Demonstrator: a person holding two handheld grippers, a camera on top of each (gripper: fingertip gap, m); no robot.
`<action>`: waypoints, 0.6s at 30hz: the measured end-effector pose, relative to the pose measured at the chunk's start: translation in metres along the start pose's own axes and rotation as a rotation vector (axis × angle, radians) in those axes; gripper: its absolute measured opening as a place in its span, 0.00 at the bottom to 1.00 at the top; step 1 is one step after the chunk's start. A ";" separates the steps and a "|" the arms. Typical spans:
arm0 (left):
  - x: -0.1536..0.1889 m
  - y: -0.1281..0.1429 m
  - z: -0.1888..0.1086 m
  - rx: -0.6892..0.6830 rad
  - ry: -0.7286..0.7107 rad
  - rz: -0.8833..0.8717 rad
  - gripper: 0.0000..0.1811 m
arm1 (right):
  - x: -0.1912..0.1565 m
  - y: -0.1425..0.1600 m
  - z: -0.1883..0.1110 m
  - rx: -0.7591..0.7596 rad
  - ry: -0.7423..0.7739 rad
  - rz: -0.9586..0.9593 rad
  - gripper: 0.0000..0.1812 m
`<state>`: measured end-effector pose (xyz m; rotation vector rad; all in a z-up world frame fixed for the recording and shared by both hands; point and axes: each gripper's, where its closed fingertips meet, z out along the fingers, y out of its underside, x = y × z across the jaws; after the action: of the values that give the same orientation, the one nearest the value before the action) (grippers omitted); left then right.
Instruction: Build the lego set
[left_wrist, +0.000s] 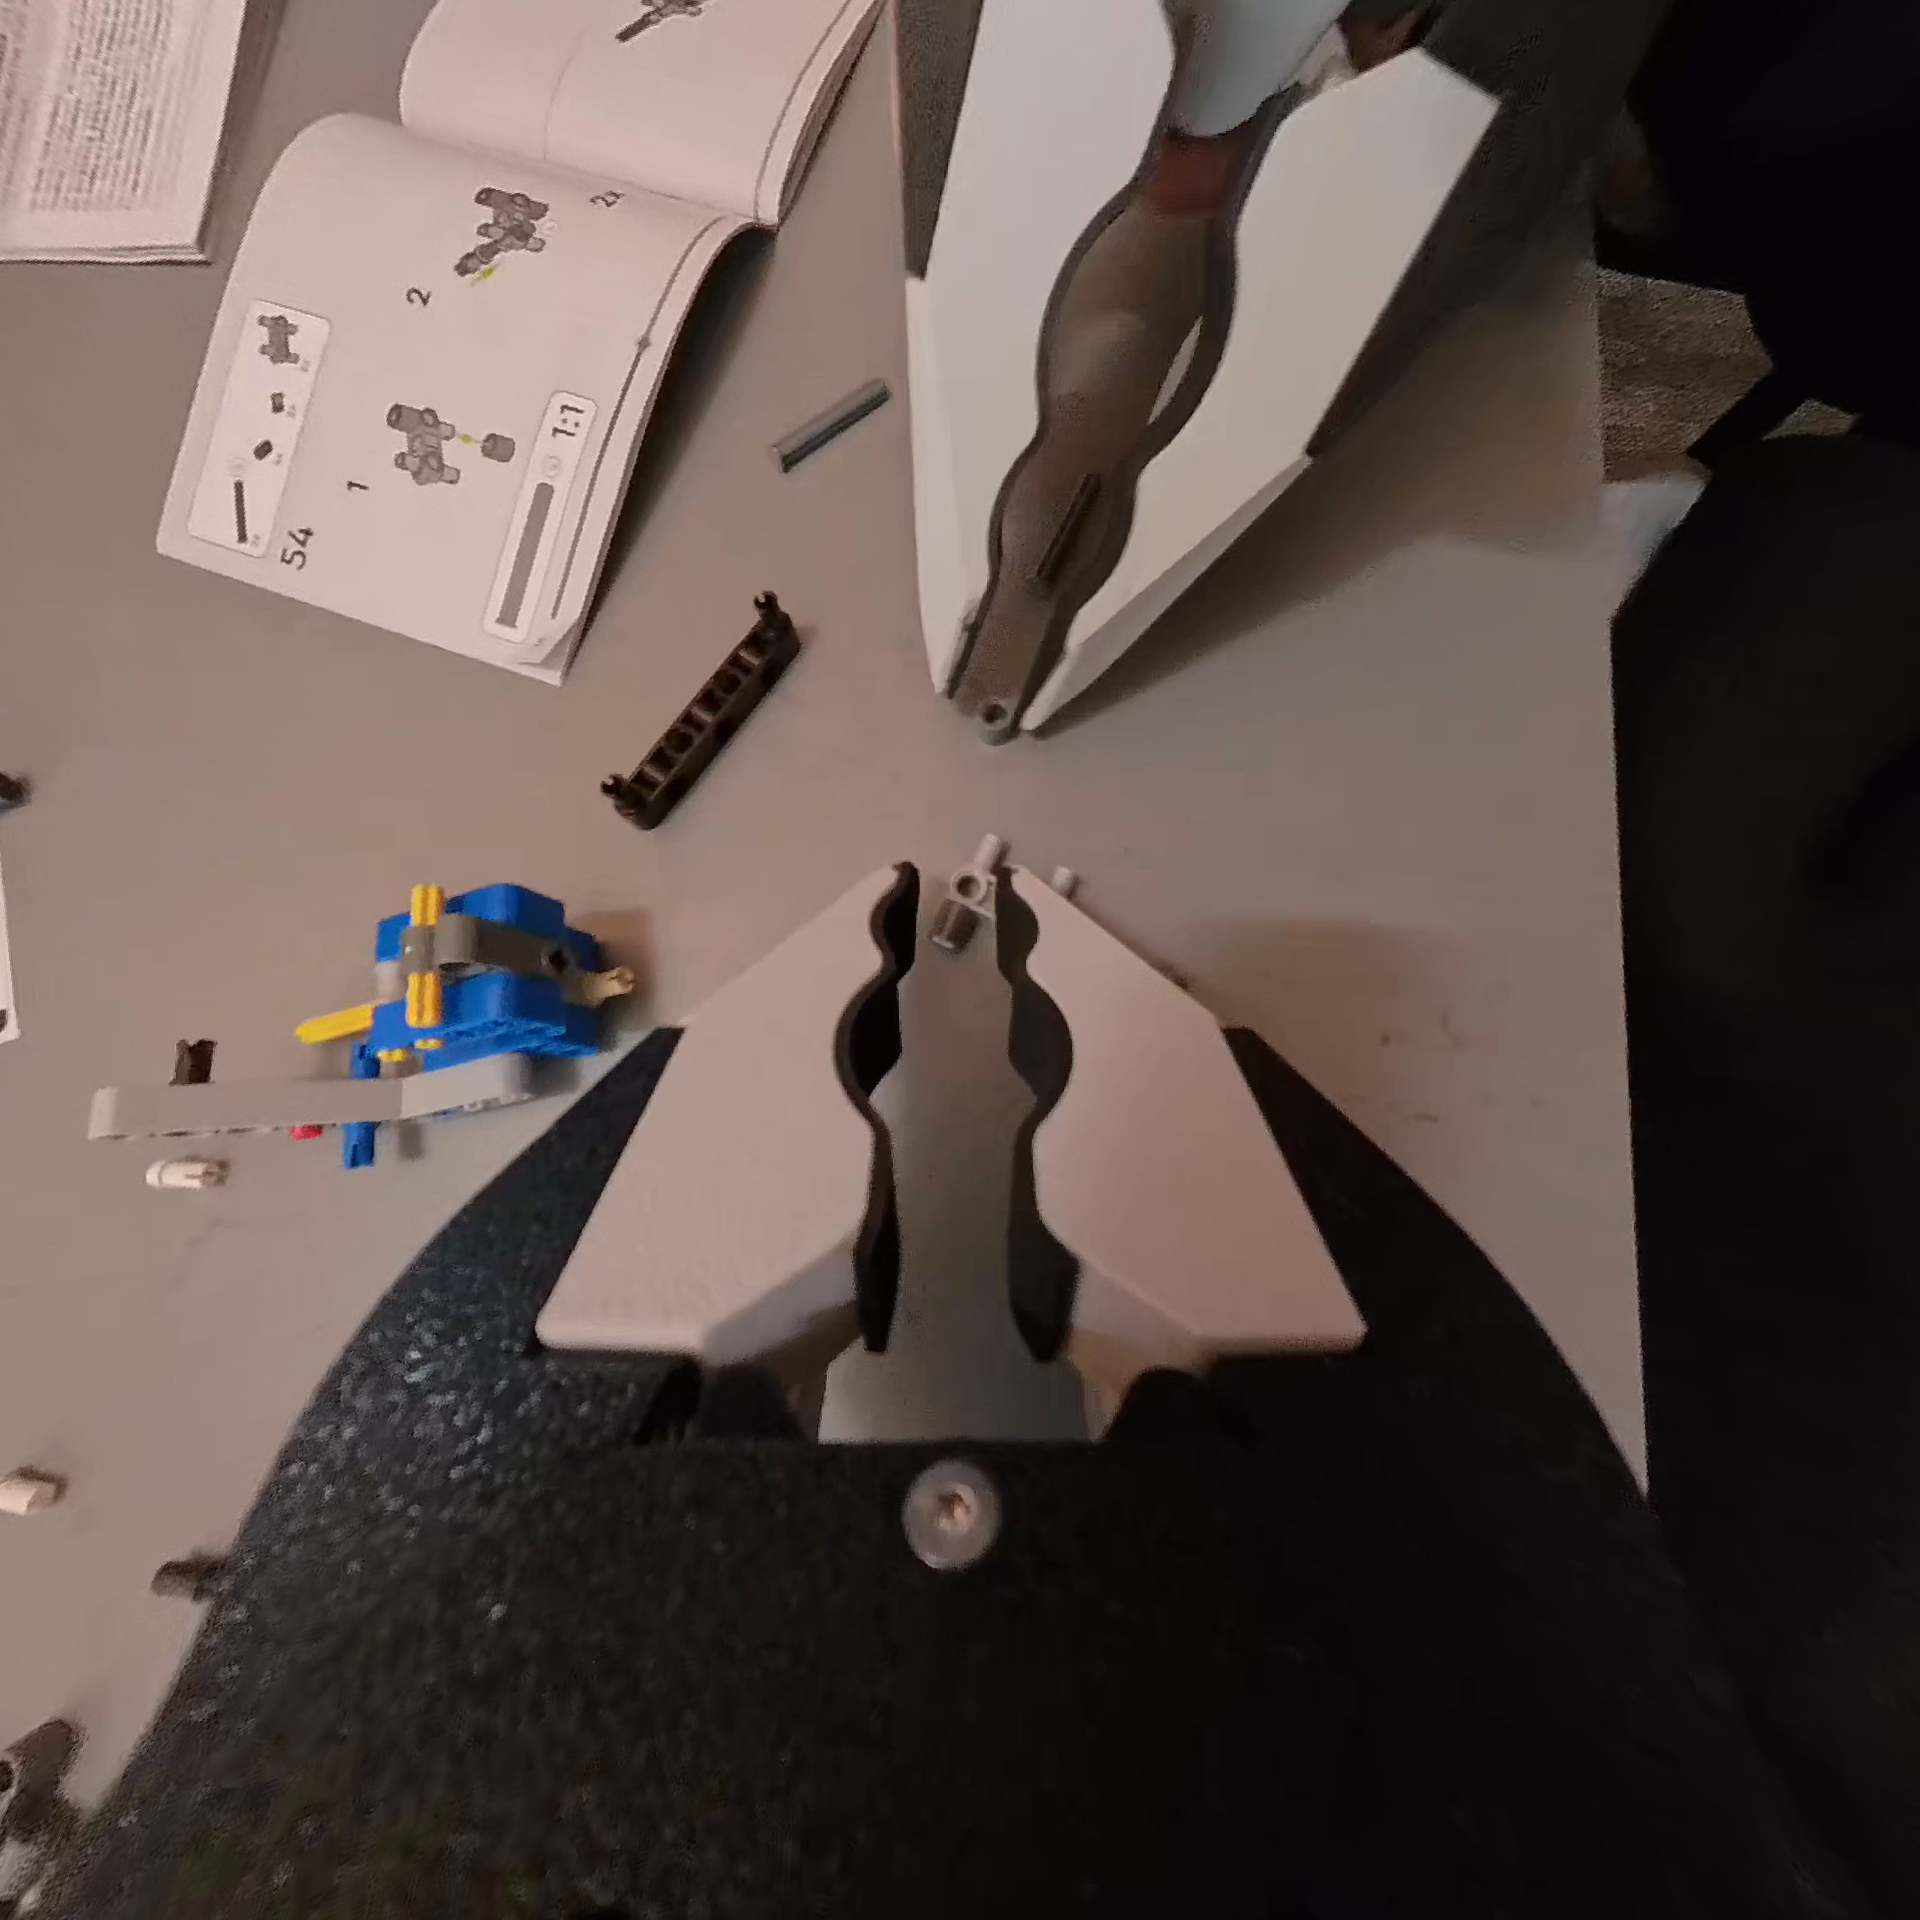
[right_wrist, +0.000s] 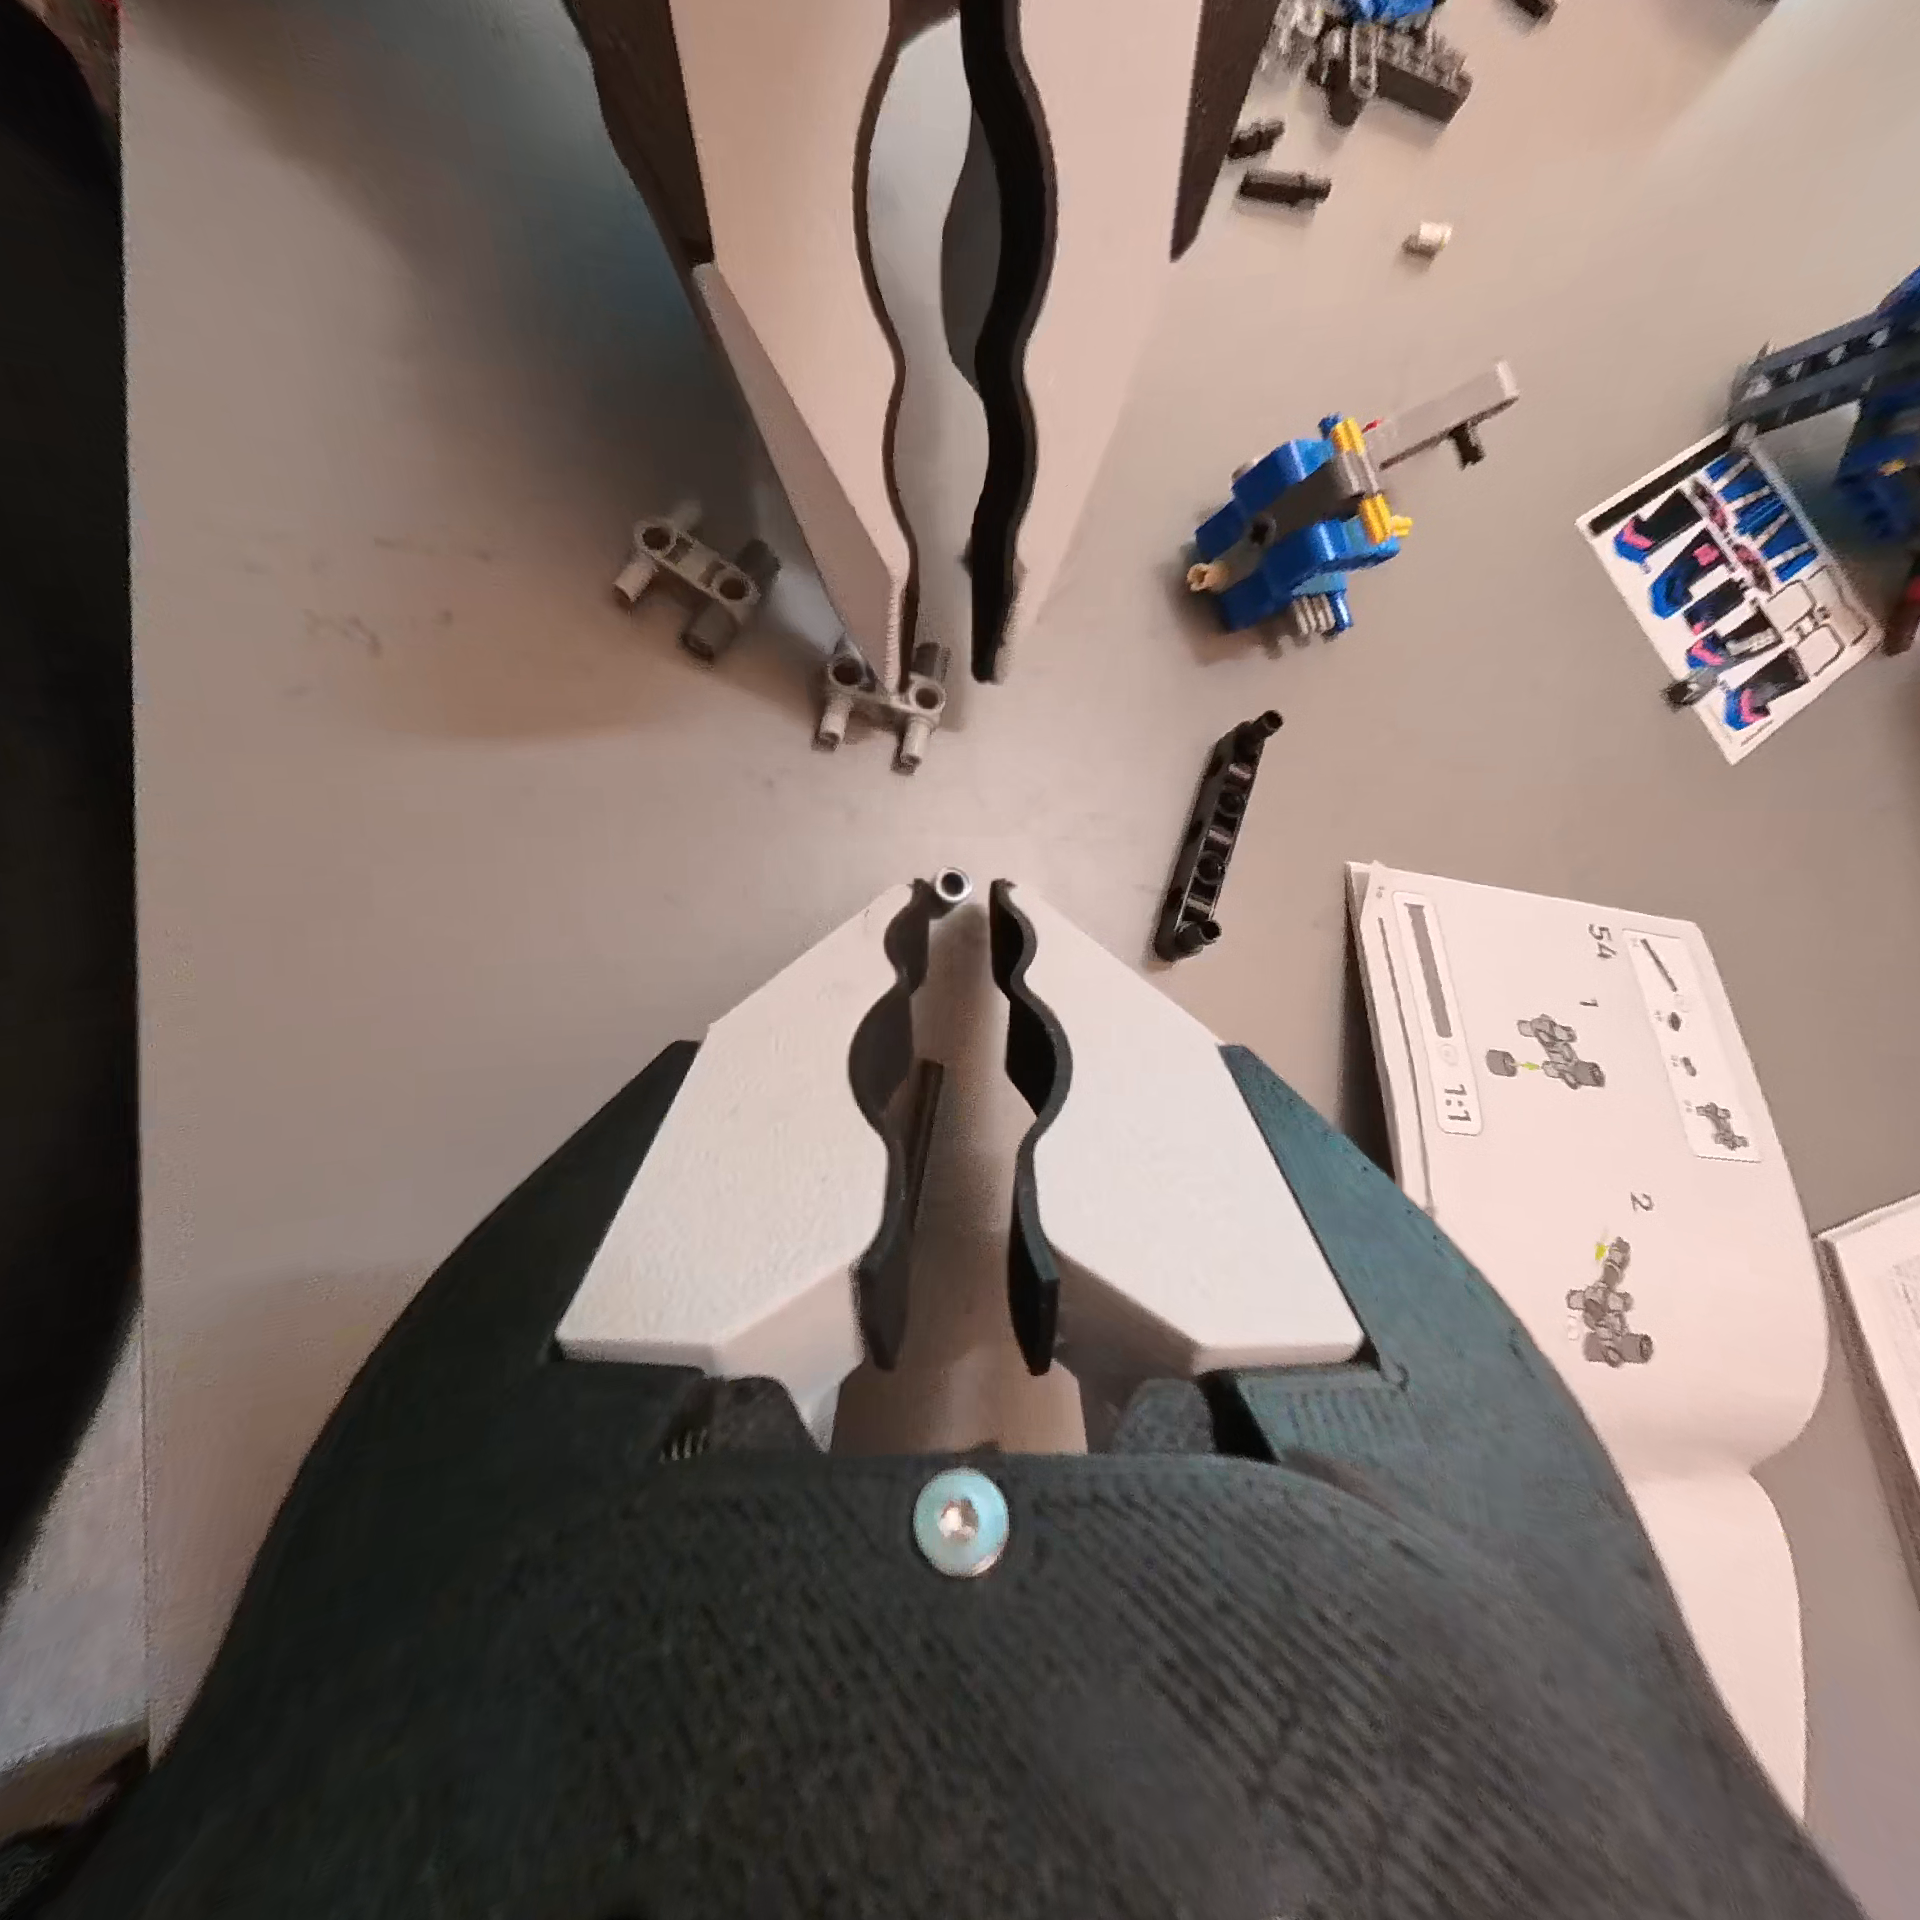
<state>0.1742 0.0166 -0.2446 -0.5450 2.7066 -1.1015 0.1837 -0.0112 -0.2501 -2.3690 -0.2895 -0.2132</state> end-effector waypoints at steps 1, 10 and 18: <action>0.001 0.000 0.001 -0.001 0.001 0.002 0.06 | -0.001 0.001 0.001 -0.006 -0.007 -0.001 0.04; -0.001 0.000 0.002 0.006 0.014 0.017 0.06 | -0.002 -0.005 0.000 0.046 -0.033 0.005 0.07; -0.001 0.003 0.000 0.005 0.034 0.038 0.06 | -0.001 -0.005 0.003 0.015 -0.076 -0.044 0.03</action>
<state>0.1739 0.0189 -0.2470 -0.4767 2.7308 -1.1172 0.1818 -0.0058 -0.2491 -2.3611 -0.3785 -0.1421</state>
